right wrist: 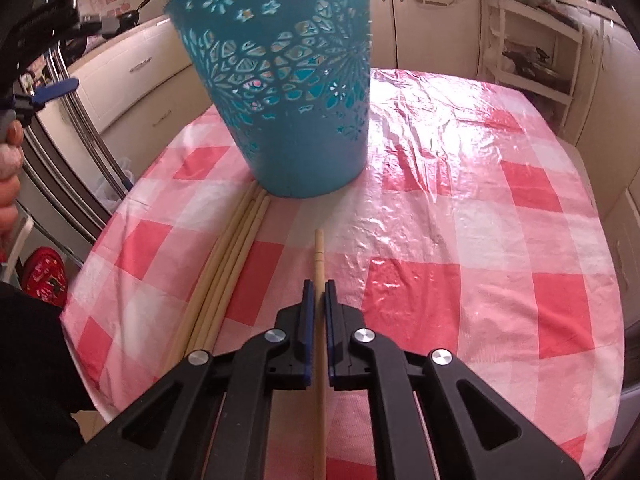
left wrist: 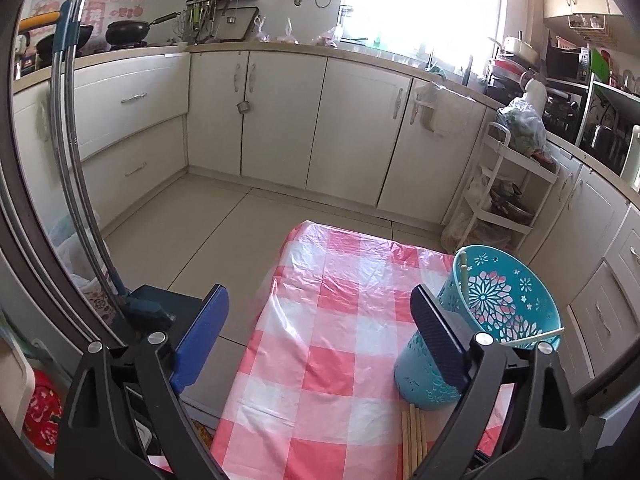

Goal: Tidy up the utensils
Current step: 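Lift the held chopstick over the teal basket with the right gripper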

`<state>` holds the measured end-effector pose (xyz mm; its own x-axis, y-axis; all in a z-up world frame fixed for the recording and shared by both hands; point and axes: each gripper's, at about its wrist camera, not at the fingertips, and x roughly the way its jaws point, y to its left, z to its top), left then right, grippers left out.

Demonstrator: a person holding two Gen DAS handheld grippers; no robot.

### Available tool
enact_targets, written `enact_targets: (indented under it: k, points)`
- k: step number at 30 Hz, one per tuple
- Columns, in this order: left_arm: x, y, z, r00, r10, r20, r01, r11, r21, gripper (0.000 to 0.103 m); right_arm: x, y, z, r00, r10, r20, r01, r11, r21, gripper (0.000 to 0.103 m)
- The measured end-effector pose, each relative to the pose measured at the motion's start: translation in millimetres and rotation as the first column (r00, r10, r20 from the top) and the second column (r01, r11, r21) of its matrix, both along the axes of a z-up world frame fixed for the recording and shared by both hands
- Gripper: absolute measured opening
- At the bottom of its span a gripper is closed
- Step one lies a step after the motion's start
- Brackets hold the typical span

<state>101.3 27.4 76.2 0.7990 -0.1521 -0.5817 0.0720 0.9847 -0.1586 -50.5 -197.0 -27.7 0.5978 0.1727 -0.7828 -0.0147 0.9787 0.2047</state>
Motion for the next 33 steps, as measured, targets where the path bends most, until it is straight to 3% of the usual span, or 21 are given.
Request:
enact_targets:
  k: [4, 11, 19, 27, 33]
  points:
    - [0, -3, 0, 1.000, -0.009, -0.004, 0.009, 1.000, 0.011, 0.089, -9, -7, 20, 0.999, 0.002, 0.049, -0.008, 0.993, 0.119, 0.006]
    - [2, -4, -2, 1.000, -0.012, -0.021, 0.012, 1.000, 0.008, 0.089, -24, -4, 65, 0.986, 0.051, 0.161, -0.084, 0.975, 0.205, 0.006]
    - [2, -6, -4, 1.000, -0.016, -0.026, 0.016, 1.000, 0.008, 0.090, -16, -23, 137, 0.948, 0.001, 0.318, -0.125, 0.921, 0.369, 0.006]
    - [3, -4, -3, 0.999, -0.010, -0.036, 0.010, 1.000, -0.010, 0.090, 16, -31, 214, 0.887, -0.019, 0.461, -0.162, 0.923, 0.350, 0.005]
    - [4, -3, -3, 0.999, -0.009, -0.038, 0.008, 1.000, -0.017, 0.090, 45, -37, 240, 0.863, -0.053, 0.503, -0.102, 0.956, 0.276, 0.005]
